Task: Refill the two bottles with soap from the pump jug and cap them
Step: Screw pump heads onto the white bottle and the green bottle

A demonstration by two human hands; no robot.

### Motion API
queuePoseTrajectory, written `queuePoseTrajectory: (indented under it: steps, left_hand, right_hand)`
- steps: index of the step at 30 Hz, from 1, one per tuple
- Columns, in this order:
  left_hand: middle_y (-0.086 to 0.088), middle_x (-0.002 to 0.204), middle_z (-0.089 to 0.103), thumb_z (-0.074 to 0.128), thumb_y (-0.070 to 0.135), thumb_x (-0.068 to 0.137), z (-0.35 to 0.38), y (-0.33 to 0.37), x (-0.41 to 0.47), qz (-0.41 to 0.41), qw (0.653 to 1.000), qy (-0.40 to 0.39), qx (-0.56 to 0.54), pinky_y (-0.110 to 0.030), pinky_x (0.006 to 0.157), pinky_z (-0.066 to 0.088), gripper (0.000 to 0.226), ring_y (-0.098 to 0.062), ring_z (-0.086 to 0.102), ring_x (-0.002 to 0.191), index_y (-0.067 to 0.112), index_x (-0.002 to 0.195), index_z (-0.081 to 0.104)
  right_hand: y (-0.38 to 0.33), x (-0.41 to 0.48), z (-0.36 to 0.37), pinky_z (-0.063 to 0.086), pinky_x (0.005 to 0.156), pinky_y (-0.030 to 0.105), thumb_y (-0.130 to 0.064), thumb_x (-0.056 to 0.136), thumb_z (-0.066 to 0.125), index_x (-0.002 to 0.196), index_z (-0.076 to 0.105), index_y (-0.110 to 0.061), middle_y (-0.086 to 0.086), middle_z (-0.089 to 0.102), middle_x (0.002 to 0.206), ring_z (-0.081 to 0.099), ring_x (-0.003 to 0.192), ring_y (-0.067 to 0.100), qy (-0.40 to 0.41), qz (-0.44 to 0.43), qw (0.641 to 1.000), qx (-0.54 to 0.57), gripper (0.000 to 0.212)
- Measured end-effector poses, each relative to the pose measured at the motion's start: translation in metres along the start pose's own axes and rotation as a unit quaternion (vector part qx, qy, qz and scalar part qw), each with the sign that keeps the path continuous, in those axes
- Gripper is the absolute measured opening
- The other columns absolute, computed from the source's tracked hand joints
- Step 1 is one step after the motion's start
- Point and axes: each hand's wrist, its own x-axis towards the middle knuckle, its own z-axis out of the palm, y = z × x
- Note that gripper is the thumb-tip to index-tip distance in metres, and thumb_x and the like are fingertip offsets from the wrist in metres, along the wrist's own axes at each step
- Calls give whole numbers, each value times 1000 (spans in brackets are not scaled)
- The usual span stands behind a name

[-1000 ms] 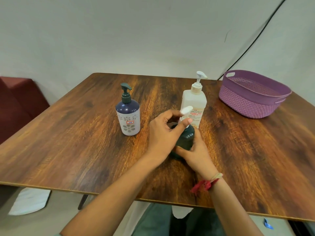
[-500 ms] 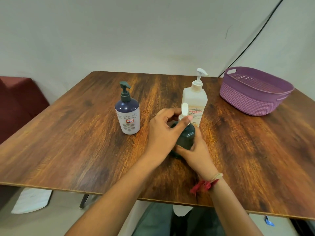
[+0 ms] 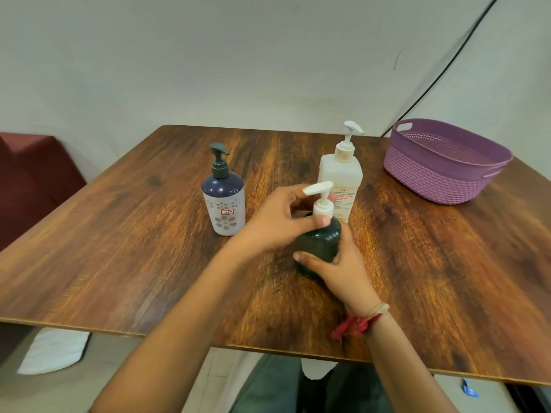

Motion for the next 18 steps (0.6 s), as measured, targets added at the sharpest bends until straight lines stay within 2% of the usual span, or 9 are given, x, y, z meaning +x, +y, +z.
queuePoseTrajectory:
  steps: [2, 3, 6, 8, 10, 12, 14, 16, 18]
  left_hand:
    - [6, 126, 60, 56, -5, 87, -10, -1, -1, -23, 997, -66, -42, -21, 101, 43, 45, 0, 54, 115, 14, 128, 56]
    - [5, 126, 60, 54, -5, 87, -13, -1, 0, -24, 996, -76, -42, -25, 102, 43, 44, -1, 53, 116, 14, 128, 56]
    - [5, 118, 63, 74, 26, 77, -6, 0, 3, -21, 998, -33, -42, -37, 98, 48, 36, -8, 57, 112, 25, 112, 66]
    - [5, 113, 61, 79, 52, 59, 7, -3, 7, -25, 999, 46, 8, -37, 91, 52, 50, -8, 60, 105, 31, 102, 67]
    - [7, 110, 63, 76, 61, 52, 19, -6, 11, -30, 994, 97, 47, -37, 88, 53, 66, -8, 60, 102, 26, 106, 66]
    - [8, 108, 66, 79, 53, 59, 22, -8, 14, -28, 992, 109, 53, -38, 89, 53, 60, -7, 61, 101, 21, 109, 66]
    - [9, 106, 67, 79, 38, 70, 18, -10, 14, -8, 994, 97, 48, -36, 89, 53, 46, -5, 62, 99, 21, 110, 65]
    - [8, 107, 66, 74, 25, 78, 11, -11, 8, 27, 998, 60, 9, -35, 92, 52, 40, -6, 62, 101, 20, 114, 60]
    - [3, 119, 63, 66, 13, 84, 5, -14, 2, 61, 998, -3, -25, -33, 98, 48, 34, -7, 58, 112, 21, 116, 56]
  right_hand:
    - [0, 0, 1, 43, 88, 17, -27, 69, 82, 126, 35, -35, -15, 52, 122, 52, 110, 3, -1, -1, 1000, -3, 75]
    - [0, 0, 1, 42, 88, 15, -27, 69, 82, 126, 34, -36, -14, 51, 123, 51, 112, 4, -2, 0, 1000, -2, 75]
    - [1, 0, 2, 43, 91, 17, -27, 69, 82, 123, 33, -42, -13, 50, 124, 51, 114, 5, 1, -3, 1000, -2, 73]
    - [1, 0, 2, 41, 93, 16, -25, 70, 81, 120, 31, -47, -18, 50, 121, 51, 113, 1, 7, -8, 1000, -4, 74]
    - [0, 1, 2, 39, 88, 8, -23, 71, 81, 119, 29, -49, -28, 46, 116, 49, 108, -8, 7, -6, 1000, -7, 75]
    - [0, 1, 1, 39, 82, 4, -22, 71, 81, 117, 30, -50, -29, 47, 113, 48, 103, -13, 8, -6, 1000, -7, 74]
    - [1, 2, 0, 41, 82, 4, -21, 70, 82, 121, 33, -44, -26, 49, 114, 50, 104, -12, 8, -5, 1000, 0, 74]
    - [1, 1, 1, 41, 84, 6, -22, 70, 82, 122, 34, -40, -26, 49, 115, 50, 105, -10, 5, -5, 1000, 2, 73]
    - [0, 0, 1, 41, 86, 11, -23, 69, 82, 122, 34, -40, -27, 48, 115, 50, 106, -9, 4, -7, 1000, -2, 73]
